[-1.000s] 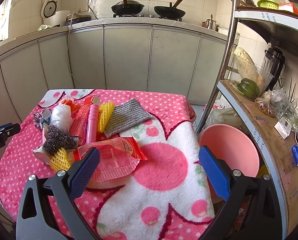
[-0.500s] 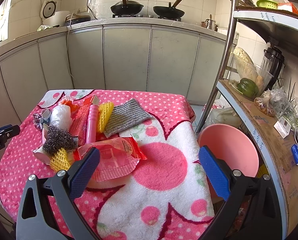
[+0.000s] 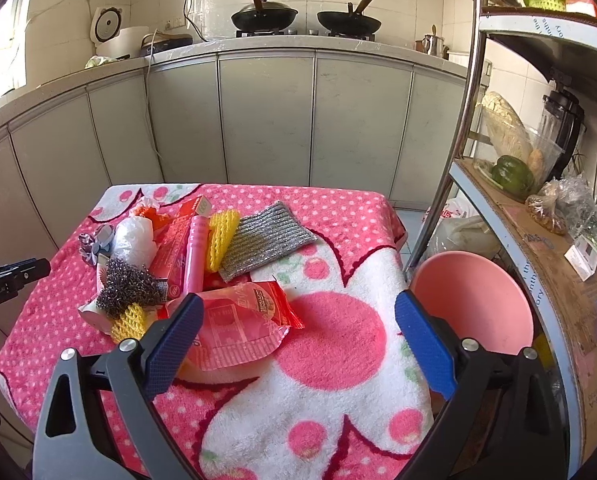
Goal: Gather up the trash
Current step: 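Grasp the pink paper cup with the left tool while the right tool grasps the yellow mesh net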
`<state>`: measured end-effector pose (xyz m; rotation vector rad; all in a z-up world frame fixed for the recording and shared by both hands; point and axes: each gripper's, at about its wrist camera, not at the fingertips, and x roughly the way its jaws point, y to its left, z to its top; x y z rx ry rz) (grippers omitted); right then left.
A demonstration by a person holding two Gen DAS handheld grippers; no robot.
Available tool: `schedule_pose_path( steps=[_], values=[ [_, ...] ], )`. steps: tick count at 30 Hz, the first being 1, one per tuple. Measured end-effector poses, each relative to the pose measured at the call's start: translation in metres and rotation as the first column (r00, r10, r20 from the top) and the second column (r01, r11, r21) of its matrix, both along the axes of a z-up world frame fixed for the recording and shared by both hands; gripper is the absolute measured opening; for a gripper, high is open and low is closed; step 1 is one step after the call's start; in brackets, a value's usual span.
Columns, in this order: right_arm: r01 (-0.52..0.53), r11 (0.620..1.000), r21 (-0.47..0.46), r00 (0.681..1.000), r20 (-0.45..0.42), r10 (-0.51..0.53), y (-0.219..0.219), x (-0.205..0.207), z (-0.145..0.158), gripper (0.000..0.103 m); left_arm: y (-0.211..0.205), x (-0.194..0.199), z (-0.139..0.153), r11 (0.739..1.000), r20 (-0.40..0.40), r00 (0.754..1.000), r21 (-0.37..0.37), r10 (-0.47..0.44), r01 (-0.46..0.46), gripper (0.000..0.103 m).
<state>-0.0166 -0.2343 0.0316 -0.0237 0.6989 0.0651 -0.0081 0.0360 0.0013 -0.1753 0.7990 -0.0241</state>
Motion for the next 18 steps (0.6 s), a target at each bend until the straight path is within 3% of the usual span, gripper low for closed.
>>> schedule_pose_path(
  steps=[7,11,15,18],
  values=[
    [-0.035,0.997,0.066,0.998,-0.041,0.038,-0.005,0.014,-0.001,0.086,-0.002,0.017,0.002,0.997,-0.014,0.999,-0.067,-0.039,0.038,0.036],
    [-0.051,0.996,0.073,0.998,-0.045,0.054,-0.007,0.018,0.002,0.085,-0.015,0.015,0.002,0.988,-0.028,0.994,-0.113,-0.109,0.105,0.036],
    [-0.090,0.988,0.123,0.992,-0.074,0.100,-0.008,0.019,0.001,0.085,-0.037,0.007,-0.005,0.977,-0.042,0.980,-0.099,-0.195,0.190,0.036],
    [-0.182,0.964,0.194,0.972,-0.110,0.206,0.002,0.014,-0.002,0.085,-0.052,0.003,-0.015,0.974,-0.054,0.973,-0.021,-0.224,0.224,0.036]
  ],
)
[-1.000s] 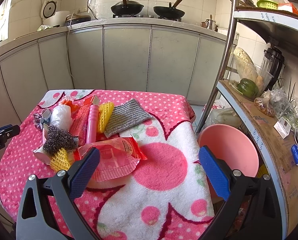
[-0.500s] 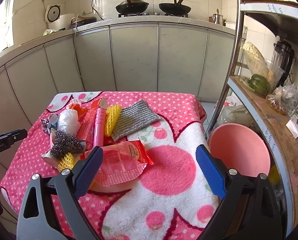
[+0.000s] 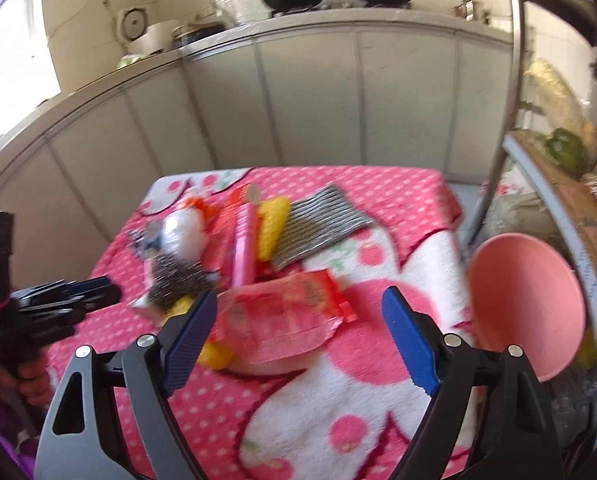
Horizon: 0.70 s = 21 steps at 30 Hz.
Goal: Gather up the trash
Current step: 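Grasp the pink paper cup with the left tool while the right tool grasps the yellow mesh net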
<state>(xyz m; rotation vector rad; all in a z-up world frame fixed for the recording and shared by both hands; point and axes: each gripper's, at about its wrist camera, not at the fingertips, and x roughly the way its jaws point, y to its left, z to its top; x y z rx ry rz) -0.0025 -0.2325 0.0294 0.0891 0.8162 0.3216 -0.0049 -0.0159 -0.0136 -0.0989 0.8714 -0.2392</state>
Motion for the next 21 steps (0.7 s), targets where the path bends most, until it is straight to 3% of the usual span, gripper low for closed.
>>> schedule_pose_path(
  steps=[6,14,18,21],
  values=[
    [-0.169,0.986,-0.001,0.985,-0.047,0.169,0.032,-0.017,-0.013,0.085,-0.004,0.001,-0.018,0.999,-0.023,0.999,0.033,-0.025,0.026,0.035],
    [-0.222,0.974,0.038,0.968,-0.108,0.225,0.051,-0.012,-0.035,0.084,0.000,0.006,-0.031,0.999,-0.029,0.999,0.041,-0.026,0.027,0.030],
    [-0.241,0.968,0.068,0.961,-0.126,0.248,0.054,-0.008,-0.040,0.069,0.001,0.006,-0.032,0.999,-0.017,0.999,0.037,-0.039,0.040,0.011],
    [-0.253,0.964,0.087,0.954,-0.143,0.263,0.057,-0.008,-0.042,0.061,0.000,0.003,-0.031,0.999,-0.003,0.999,0.031,-0.043,0.043,0.006]
  ],
)
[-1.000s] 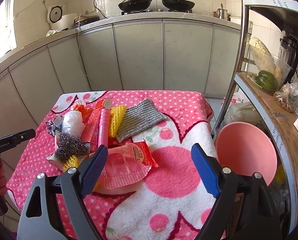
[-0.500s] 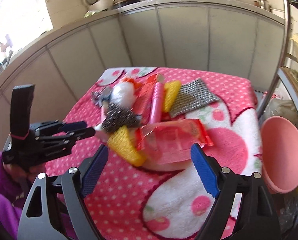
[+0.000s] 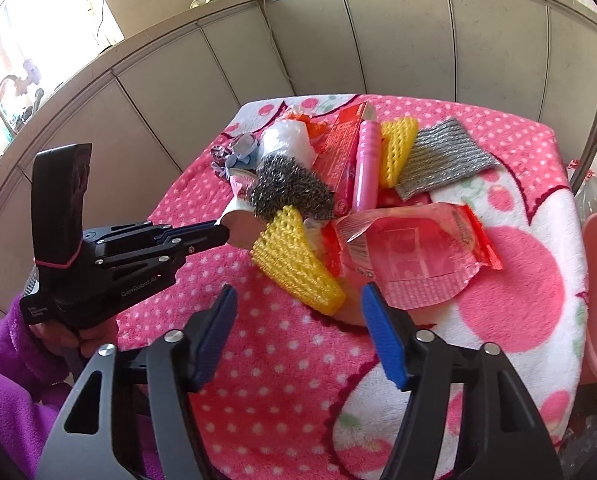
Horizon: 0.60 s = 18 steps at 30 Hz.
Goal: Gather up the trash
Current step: 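Grasp the pink paper cup with the left tool while the right tool grasps the yellow mesh net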
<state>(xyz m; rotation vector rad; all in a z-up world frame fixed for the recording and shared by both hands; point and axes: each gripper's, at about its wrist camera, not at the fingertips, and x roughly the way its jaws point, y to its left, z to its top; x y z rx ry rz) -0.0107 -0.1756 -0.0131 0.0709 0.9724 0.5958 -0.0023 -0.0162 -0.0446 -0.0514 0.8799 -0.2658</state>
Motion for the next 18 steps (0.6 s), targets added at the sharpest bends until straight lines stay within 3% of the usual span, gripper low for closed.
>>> schedule_pose_path(
  steps=[6,11,18],
  values=[
    [-0.011,1.000,-0.012,1.000,0.003,0.011,0.006,0.003,-0.004,0.048,0.001,-0.010,0.007,1.000,0.023,0.999,-0.001,-0.024,0.024,0.003],
    [0.002,1.000,-0.023,1.000,-0.017,-0.002,0.006,0.007,-0.010,0.015,0.007,-0.023,0.017,0.999,0.030,0.999,-0.020,-0.038,0.038,0.003],
    [-0.033,0.999,0.019,0.999,0.002,0.033,0.000,-0.010,0.005,0.011,0.011,-0.044,0.036,0.999,0.057,0.997,-0.023,-0.047,0.048,0.003]
  ],
)
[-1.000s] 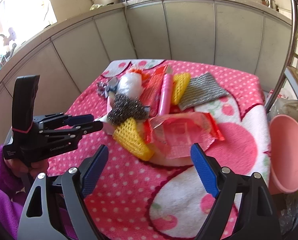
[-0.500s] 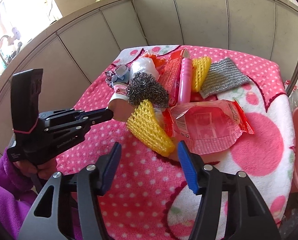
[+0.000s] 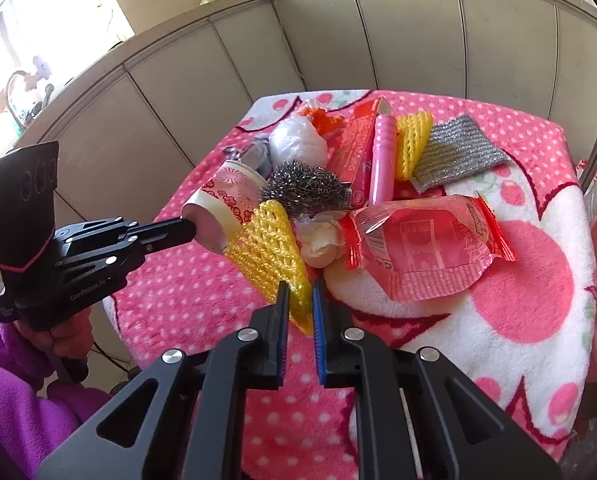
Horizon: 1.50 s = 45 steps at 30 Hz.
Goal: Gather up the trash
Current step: 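Grasp the pink paper cup with the left tool while the right tool grasps the yellow mesh net, then carry the cup and mesh net over the pink bucket with both tools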
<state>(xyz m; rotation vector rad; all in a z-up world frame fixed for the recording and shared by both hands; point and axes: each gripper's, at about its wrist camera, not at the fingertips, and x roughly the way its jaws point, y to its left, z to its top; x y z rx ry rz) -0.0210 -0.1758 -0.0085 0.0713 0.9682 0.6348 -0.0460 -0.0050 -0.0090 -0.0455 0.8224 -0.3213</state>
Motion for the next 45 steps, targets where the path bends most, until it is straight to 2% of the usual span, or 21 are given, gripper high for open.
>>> schedule_pose_path(
  steps=[4,10,18,24,27,32,38,45],
  values=[
    [0.013,1.000,0.018,1.000,0.020,-0.013,-0.011,-0.014,0.010,0.011,-0.003,-0.012,0.016,1.000,0.035,0.999,0.003,-0.020,0.020,0.003],
    [0.099,0.992,0.075,0.993,0.057,-0.104,-0.046,-0.030,0.025,0.011,-0.015,-0.022,0.038,0.999,0.080,0.996,0.020,-0.034,0.032,0.003],
    [0.255,0.962,0.096,0.960,0.093,-0.263,-0.106,-0.034,0.036,0.011,-0.055,-0.016,0.060,0.995,0.126,0.987,0.021,-0.097,0.095,0.003],
    [0.386,0.919,0.080,0.913,0.106,-0.393,-0.159,-0.035,0.034,0.011,-0.100,0.002,0.066,0.988,0.149,0.978,-0.009,-0.149,0.152,0.003],
    [0.457,0.888,0.052,0.879,0.125,-0.460,-0.187,-0.035,0.032,0.011,-0.127,0.014,0.065,0.980,0.138,0.972,-0.033,-0.189,0.195,0.003],
    [0.566,0.825,0.018,0.815,0.138,-0.562,-0.227,-0.029,0.022,0.011,-0.180,0.037,0.063,0.957,0.133,0.950,-0.034,-0.282,0.289,0.003],
    [0.679,0.735,0.004,0.729,0.120,-0.674,-0.274,-0.012,-0.003,0.011,-0.251,0.065,0.050,0.920,0.109,0.914,0.002,-0.391,0.393,0.003],
    [0.724,0.688,-0.044,0.689,0.097,-0.719,-0.292,0.009,-0.030,0.011,-0.324,0.089,0.012,0.879,0.026,0.879,0.060,-0.476,0.474,0.003]
  ],
)
